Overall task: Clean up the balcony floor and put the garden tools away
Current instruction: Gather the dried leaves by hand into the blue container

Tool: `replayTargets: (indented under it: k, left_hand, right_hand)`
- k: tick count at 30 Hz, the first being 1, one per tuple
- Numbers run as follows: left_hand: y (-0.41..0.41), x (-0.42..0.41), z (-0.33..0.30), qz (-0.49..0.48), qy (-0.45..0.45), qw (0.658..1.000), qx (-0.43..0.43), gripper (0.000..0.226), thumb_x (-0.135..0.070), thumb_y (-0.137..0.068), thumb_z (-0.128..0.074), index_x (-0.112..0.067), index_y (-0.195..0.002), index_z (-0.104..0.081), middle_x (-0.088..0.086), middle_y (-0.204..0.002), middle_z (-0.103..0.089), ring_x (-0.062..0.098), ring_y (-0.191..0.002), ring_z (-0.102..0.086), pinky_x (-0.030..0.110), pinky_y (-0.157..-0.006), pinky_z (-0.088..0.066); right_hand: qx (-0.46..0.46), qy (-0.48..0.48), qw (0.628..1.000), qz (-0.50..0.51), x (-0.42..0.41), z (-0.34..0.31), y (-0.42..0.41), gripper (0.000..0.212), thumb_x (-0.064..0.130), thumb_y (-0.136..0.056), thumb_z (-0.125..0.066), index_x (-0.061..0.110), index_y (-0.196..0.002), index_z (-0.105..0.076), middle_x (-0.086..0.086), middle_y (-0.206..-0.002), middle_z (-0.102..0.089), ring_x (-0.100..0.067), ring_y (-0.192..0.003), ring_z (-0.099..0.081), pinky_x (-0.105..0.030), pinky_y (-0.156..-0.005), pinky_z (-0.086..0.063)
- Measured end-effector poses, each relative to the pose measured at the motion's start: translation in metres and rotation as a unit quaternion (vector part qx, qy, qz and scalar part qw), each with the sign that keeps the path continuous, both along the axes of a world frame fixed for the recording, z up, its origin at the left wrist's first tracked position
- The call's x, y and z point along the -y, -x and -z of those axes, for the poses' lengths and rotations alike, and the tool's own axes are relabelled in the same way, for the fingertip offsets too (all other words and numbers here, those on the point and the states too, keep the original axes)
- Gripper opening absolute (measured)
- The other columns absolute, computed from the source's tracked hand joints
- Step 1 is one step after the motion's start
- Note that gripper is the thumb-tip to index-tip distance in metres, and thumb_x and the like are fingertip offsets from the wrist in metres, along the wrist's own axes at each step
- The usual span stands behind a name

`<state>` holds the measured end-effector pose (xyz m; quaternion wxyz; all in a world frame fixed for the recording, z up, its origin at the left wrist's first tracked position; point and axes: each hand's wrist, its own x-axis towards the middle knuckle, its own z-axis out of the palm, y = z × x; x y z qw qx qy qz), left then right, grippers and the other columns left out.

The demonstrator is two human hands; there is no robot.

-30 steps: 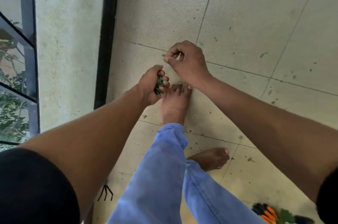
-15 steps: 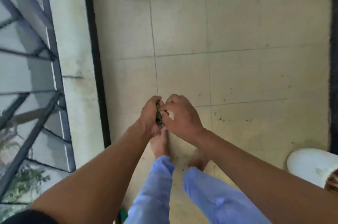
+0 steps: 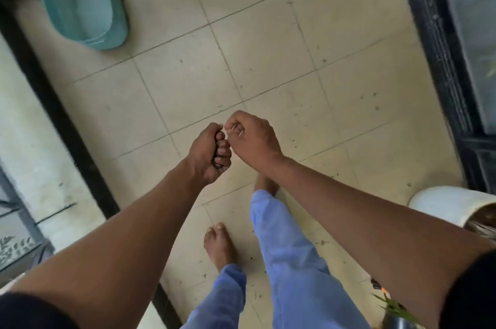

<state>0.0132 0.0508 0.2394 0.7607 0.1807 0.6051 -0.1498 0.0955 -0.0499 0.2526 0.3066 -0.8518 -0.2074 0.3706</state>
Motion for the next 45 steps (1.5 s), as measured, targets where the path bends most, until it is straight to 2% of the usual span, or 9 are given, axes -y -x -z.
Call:
replayTargets:
  k: [4,8,13,19,26,32,38,42,45]
  left_hand:
    - [-0.061,-0.006,0.013,0.051,-0.021,0.998,-0.012,0.040,-0.033,-0.097,-0.052,-0.027,-0.061,-0.036,-0.008,-0.063,-0.028,0.007,-0.047,-0.022,0.016,-0.036,-0.015]
    - [-0.115,-0.014,0.022,0.097,-0.020,0.995,-0.018,0.039,-0.032,-0.098,-0.051,-0.027,-0.062,-0.035,-0.007,-0.064,-0.027,0.007,-0.046,-0.021,0.016,-0.035,-0.014]
    - [-0.183,-0.017,0.022,0.161,-0.029,0.987,-0.010,0.037,-0.035,-0.101,-0.048,-0.027,-0.068,-0.035,-0.007,-0.059,-0.029,0.006,-0.042,-0.023,0.014,-0.034,-0.013]
    - [-0.269,-0.024,0.037,0.267,-0.062,0.962,-0.010,0.036,-0.037,-0.102,-0.046,-0.024,-0.070,-0.038,-0.006,-0.056,-0.037,0.008,-0.040,-0.030,0.015,-0.036,-0.016]
    - [-0.373,-0.045,0.045,0.292,-0.002,0.956,-0.015,0.042,-0.037,-0.104,-0.047,-0.024,-0.066,-0.036,-0.007,-0.053,-0.035,0.006,-0.038,-0.026,0.014,-0.034,-0.013]
    - [-0.450,-0.069,0.084,0.286,-0.033,0.957,-0.029,0.040,-0.038,-0.105,-0.047,-0.025,-0.067,-0.040,-0.007,-0.054,-0.039,0.005,-0.037,-0.032,0.013,-0.036,-0.014]
    - [-0.499,-0.087,0.149,0.200,0.003,0.979,-0.029,0.043,-0.039,-0.107,-0.043,-0.026,-0.066,-0.039,-0.008,-0.053,-0.037,0.004,-0.041,-0.032,0.013,-0.032,-0.019]
    - [-0.517,-0.097,0.188,0.155,0.000,0.988,-0.022,0.042,-0.036,-0.107,-0.042,-0.026,-0.066,-0.039,-0.008,-0.053,-0.037,0.004,-0.042,-0.033,0.013,-0.033,-0.018]
    - [-0.517,-0.103,0.209,0.134,-0.006,0.991,-0.028,0.042,-0.035,-0.106,-0.043,-0.025,-0.066,-0.041,-0.008,-0.055,-0.038,0.005,-0.044,-0.033,0.014,-0.033,-0.019]
  right_hand:
    - [-0.006,0.025,1.000,-0.011,0.019,0.019,-0.063,0.008,0.019,-0.089,-0.064,0.024,-0.094,-0.068,0.007,-0.082,-0.069,-0.016,-0.076,-0.063,-0.035,-0.069,-0.054]
    - [0.004,0.054,0.998,0.033,0.035,0.026,-0.129,0.005,0.021,-0.091,-0.063,0.023,-0.093,-0.068,0.007,-0.085,-0.069,-0.018,-0.076,-0.063,-0.030,-0.066,-0.049]
    - [0.006,0.078,0.994,0.080,0.046,0.027,-0.194,0.007,0.018,-0.089,-0.063,0.021,-0.092,-0.069,0.003,-0.084,-0.072,-0.028,-0.084,-0.067,-0.037,-0.072,-0.053]
    - [0.008,0.094,0.988,0.126,0.045,0.031,-0.271,0.012,0.017,-0.088,-0.062,0.022,-0.095,-0.069,0.005,-0.086,-0.071,-0.024,-0.083,-0.067,-0.037,-0.074,-0.055]
    - [0.018,0.125,0.984,0.128,0.031,0.036,-0.363,0.012,0.021,-0.090,-0.065,0.023,-0.100,-0.069,0.005,-0.089,-0.072,-0.022,-0.088,-0.069,-0.032,-0.075,-0.053]
    - [0.064,0.111,0.990,0.054,-0.003,0.093,-0.452,0.026,0.023,-0.093,-0.065,0.020,-0.118,-0.067,-0.003,-0.108,-0.071,-0.025,-0.095,-0.067,-0.031,-0.079,-0.051]
    - [0.150,0.115,0.981,-0.046,-0.038,0.186,-0.549,0.031,0.016,-0.094,-0.063,0.018,-0.125,-0.068,-0.007,-0.119,-0.069,-0.028,-0.105,-0.065,-0.036,-0.089,-0.055]
    - [0.203,0.138,0.958,-0.149,-0.064,0.241,-0.604,0.049,0.005,-0.093,-0.058,0.015,-0.141,-0.057,-0.009,-0.146,-0.050,-0.030,-0.133,-0.045,-0.040,-0.107,-0.046]
    - [0.212,0.163,0.941,-0.209,-0.081,0.270,-0.630,0.058,0.001,-0.088,-0.061,0.017,-0.142,-0.053,-0.010,-0.158,-0.035,-0.032,-0.142,-0.034,-0.041,-0.112,-0.042]
